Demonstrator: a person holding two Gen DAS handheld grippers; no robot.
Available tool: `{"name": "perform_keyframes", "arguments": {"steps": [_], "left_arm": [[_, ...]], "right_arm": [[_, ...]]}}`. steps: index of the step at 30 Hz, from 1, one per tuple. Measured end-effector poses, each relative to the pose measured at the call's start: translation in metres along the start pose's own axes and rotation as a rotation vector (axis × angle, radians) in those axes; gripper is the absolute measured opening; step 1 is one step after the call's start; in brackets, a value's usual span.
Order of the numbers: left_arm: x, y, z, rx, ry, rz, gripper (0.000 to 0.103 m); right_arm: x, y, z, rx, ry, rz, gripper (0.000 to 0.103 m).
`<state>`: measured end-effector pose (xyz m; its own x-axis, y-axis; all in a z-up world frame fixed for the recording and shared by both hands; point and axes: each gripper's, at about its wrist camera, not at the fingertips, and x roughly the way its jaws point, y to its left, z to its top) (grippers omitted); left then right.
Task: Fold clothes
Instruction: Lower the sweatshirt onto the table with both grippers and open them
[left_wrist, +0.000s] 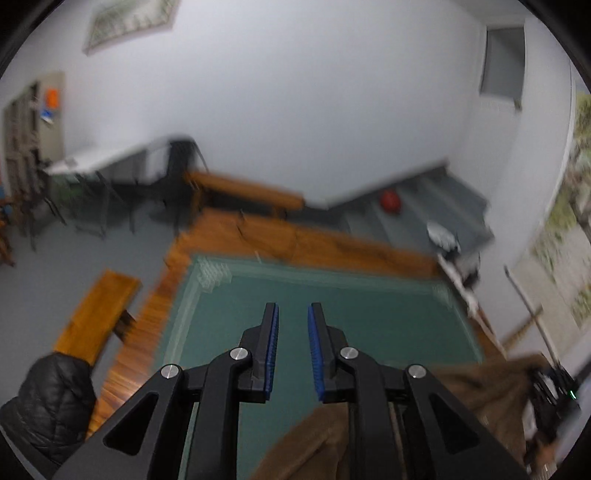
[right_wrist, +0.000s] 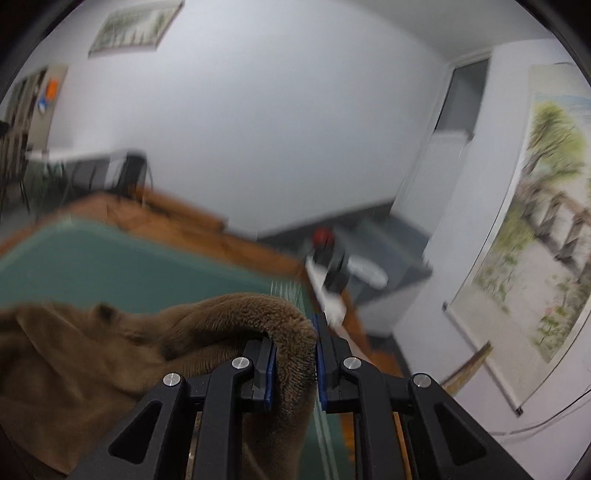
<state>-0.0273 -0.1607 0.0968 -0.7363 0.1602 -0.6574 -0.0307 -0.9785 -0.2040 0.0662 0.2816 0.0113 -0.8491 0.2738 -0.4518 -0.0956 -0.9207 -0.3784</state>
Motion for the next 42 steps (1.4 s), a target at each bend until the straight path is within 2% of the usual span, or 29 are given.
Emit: {"name": "perform_keyframes", "arguments": {"steps": [3, 5, 6, 7, 9, 10, 15, 17, 18, 19, 20, 21, 22, 23, 27, 32, 35, 39, 42], "left_arm": [[0.048, -0.011, -0.023, 0.04, 0.146, -0.055, 0.022], [0.08, -0.02, -0.039, 0.068, 0.243, -0.092, 0.029], [0.096, -0.024, -0.047, 0.082, 0.292, -0.11, 0.042], [0.11, -0.028, -0.052, 0.093, 0.326, -0.118, 0.059], [0.138, -0.037, -0.058, 0.114, 0.382, -0.126, 0.076], [0.152, -0.041, -0.062, 0.124, 0.41, -0.13, 0.079], [0.216, -0.062, -0.079, 0.142, 0.563, -0.181, 0.079], [0.236, -0.071, -0.087, 0.158, 0.61, -0.164, 0.079], [0.24, -0.076, -0.089, 0.177, 0.602, -0.152, 0.079], [0.24, -0.082, -0.09, 0.201, 0.582, -0.139, 0.073], [0.241, -0.087, -0.091, 0.224, 0.574, -0.122, 0.064], [0.241, -0.09, -0.091, 0.223, 0.575, -0.121, 0.038], [0.241, -0.091, -0.09, 0.211, 0.576, -0.129, 0.019], [0.238, -0.089, -0.087, 0.185, 0.566, -0.13, 0.014], [0.217, -0.077, -0.061, 0.093, 0.458, -0.095, 0.012], [0.183, -0.05, -0.012, -0.02, 0.296, 0.033, 0.012], [0.198, -0.05, -0.003, 0.022, 0.317, 0.117, 0.013], [0.229, -0.053, -0.027, 0.139, 0.404, 0.215, 0.016], [0.24, -0.053, -0.044, 0.198, 0.447, 0.248, 0.019]], "right_arm": [[0.029, -0.007, -0.015, 0.032, 0.082, -0.008, 0.016], [0.041, -0.015, -0.022, 0.048, 0.118, -0.013, 0.016], [0.045, -0.018, -0.024, 0.052, 0.129, -0.015, 0.016], [0.048, -0.02, -0.026, 0.056, 0.138, -0.015, 0.016], [0.054, -0.025, -0.027, 0.061, 0.151, -0.013, 0.016], [0.056, -0.027, -0.025, 0.059, 0.155, -0.011, 0.016], [0.066, -0.032, -0.027, 0.056, 0.175, -0.006, 0.016], [0.072, -0.034, -0.03, 0.067, 0.186, -0.002, 0.016], [0.076, -0.035, -0.032, 0.075, 0.191, 0.001, 0.016], [0.08, -0.036, -0.035, 0.083, 0.197, 0.005, 0.016], [0.082, -0.037, -0.036, 0.089, 0.2, 0.007, 0.016], [0.084, -0.038, -0.037, 0.094, 0.2, 0.01, 0.016], [0.085, -0.039, -0.038, 0.099, 0.199, 0.012, 0.016], [0.086, -0.04, -0.037, 0.104, 0.196, 0.014, 0.016], [0.088, -0.043, -0.027, 0.121, 0.159, 0.022, 0.016], [0.105, -0.019, -0.01, 0.07, 0.133, 0.062, 0.016], [0.139, 0.008, -0.011, 0.021, 0.188, 0.09, 0.016], [0.175, 0.035, -0.021, -0.021, 0.296, 0.137, 0.016], [0.185, 0.039, -0.023, -0.012, 0.349, 0.179, 0.019]]}}
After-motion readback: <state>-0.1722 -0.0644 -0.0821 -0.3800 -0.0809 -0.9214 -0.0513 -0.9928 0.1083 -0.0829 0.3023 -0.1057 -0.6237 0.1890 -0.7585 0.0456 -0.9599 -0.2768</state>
